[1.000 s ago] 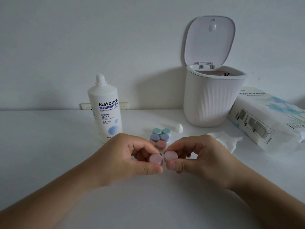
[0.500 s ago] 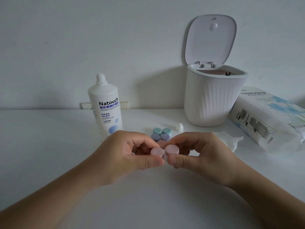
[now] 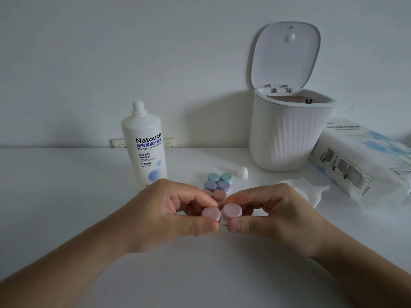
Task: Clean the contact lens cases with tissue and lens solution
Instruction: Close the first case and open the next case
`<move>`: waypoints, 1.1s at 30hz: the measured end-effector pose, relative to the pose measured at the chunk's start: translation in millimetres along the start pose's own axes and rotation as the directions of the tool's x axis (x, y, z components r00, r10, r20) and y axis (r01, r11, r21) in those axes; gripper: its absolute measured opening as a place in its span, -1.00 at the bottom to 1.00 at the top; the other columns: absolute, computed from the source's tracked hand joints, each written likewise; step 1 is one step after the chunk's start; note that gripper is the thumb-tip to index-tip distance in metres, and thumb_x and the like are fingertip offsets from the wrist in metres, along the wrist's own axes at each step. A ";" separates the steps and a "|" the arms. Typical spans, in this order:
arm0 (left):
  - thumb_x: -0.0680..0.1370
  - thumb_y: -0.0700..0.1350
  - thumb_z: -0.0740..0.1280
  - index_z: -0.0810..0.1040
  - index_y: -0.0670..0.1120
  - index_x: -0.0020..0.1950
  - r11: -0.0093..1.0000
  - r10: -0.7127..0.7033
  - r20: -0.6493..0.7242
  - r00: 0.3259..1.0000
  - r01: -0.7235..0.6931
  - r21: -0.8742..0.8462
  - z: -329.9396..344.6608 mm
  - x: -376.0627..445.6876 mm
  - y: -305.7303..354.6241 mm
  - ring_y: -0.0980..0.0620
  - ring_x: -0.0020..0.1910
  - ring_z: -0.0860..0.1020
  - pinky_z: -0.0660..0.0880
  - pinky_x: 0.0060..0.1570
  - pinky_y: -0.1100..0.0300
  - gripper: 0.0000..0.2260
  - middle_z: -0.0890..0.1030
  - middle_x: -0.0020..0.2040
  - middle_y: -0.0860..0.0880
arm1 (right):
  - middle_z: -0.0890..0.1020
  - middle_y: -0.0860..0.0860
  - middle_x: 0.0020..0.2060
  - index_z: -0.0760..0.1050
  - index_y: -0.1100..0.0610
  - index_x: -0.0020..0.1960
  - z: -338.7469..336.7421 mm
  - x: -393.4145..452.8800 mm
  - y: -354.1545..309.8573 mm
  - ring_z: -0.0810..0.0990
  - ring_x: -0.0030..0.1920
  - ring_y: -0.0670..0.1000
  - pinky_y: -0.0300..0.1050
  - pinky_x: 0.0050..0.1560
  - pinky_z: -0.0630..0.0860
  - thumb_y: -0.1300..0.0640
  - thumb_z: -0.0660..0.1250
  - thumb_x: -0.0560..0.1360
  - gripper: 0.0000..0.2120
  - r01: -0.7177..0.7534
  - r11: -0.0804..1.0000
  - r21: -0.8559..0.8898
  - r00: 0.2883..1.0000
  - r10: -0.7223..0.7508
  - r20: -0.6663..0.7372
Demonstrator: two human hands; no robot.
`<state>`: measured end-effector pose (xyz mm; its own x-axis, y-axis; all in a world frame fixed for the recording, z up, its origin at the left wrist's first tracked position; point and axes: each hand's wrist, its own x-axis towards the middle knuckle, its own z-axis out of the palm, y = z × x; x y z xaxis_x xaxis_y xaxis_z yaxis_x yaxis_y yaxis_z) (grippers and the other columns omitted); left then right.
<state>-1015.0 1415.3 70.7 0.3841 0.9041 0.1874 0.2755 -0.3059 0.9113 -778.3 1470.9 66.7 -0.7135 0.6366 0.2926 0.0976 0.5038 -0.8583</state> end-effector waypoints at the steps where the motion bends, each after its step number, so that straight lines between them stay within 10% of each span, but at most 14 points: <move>1: 0.47 -0.04 0.52 0.72 0.14 -0.07 1.000 0.003 0.001 1.000 -0.003 0.005 0.6 0.3 0.2 0.23 -0.13 0.62 0.52 -0.10 0.35 -0.91 0.70 -0.15 0.17 | 0.74 0.02 -0.12 0.73 0.01 0.01 -0.7 0.3 0.3 0.58 -0.19 -0.16 -0.24 -0.09 0.54 0.16 0.55 0.42 -0.82 -0.001 1.000 0.001 1.000 0.001 -0.010; 6: 0.43 0.13 0.47 0.69 0.11 -0.06 0.974 0.053 -0.123 0.991 -0.025 0.224 3.0 0.8 -4.6 0.15 -0.20 0.60 0.58 0.00 0.17 -0.84 0.69 -0.19 0.07 | 0.73 0.10 -0.12 0.72 -0.10 0.01 0.6 1.2 3.4 0.57 -0.20 -0.14 -0.10 -0.10 0.55 0.10 0.55 0.41 -0.80 0.013 1.000 -0.010 1.000 -0.013 -0.027; 12: 0.47 -0.08 0.55 0.71 0.09 -0.10 0.965 0.047 -0.108 0.993 -0.017 0.262 2.4 0.5 -7.1 0.29 -0.22 0.59 0.47 -0.15 0.43 -0.92 0.68 -0.21 0.20 | 0.69 -0.24 -0.19 0.67 -0.29 -0.01 3.4 3.7 5.5 0.52 -0.23 -0.26 -0.38 -0.15 0.45 0.00 0.52 0.47 -0.80 -0.001 0.995 -0.101 1.000 0.002 0.016; 18: 0.41 0.16 0.51 0.66 0.16 -0.12 0.887 0.054 -0.170 0.984 0.031 0.460 -20.0 -9.7 -8.4 0.09 -0.29 0.49 0.47 -0.21 0.16 -0.86 0.58 -0.17 0.07 | 0.64 -0.27 -0.31 0.67 -0.26 -0.06 -0.2 8.6 15.1 0.49 -0.35 -0.27 -0.46 -0.25 0.41 -0.09 0.57 0.36 -0.82 -0.139 0.983 -0.123 0.968 0.108 -0.228; 24: 0.38 0.14 0.52 0.64 0.12 -0.14 0.829 0.014 -0.400 0.917 0.213 0.517 -58.2 -68.9 -23.2 0.15 -0.40 0.38 0.30 -0.35 0.36 -0.84 0.53 -0.17 0.10 | 0.54 -0.24 -0.39 0.66 -0.16 -0.14 0.0 11.7 27.2 0.41 -0.42 -0.23 -0.43 -0.36 0.35 -0.01 0.56 0.41 -0.90 -0.243 0.947 -0.212 0.939 0.174 -0.298; 33: 0.42 0.10 0.52 0.65 0.14 -0.12 0.727 -0.049 -0.563 0.825 0.416 0.546 -87.3 -114.2 -45.0 0.12 -0.29 0.53 0.47 -0.23 0.18 -0.88 0.53 -0.15 0.12 | 0.55 -0.19 -0.33 0.62 -0.30 -0.02 4.8 24.8 34.8 0.41 -0.39 -0.20 -0.40 -0.35 0.34 -0.24 0.48 0.40 -0.83 -0.277 0.911 -0.307 0.937 0.186 -0.296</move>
<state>-1148.2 1351.8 40.3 -0.1931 0.9286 0.3168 0.8413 -0.0095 0.5405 -795.9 1501.4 42.0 -0.4451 0.8628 0.2396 0.4994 0.4613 -0.7333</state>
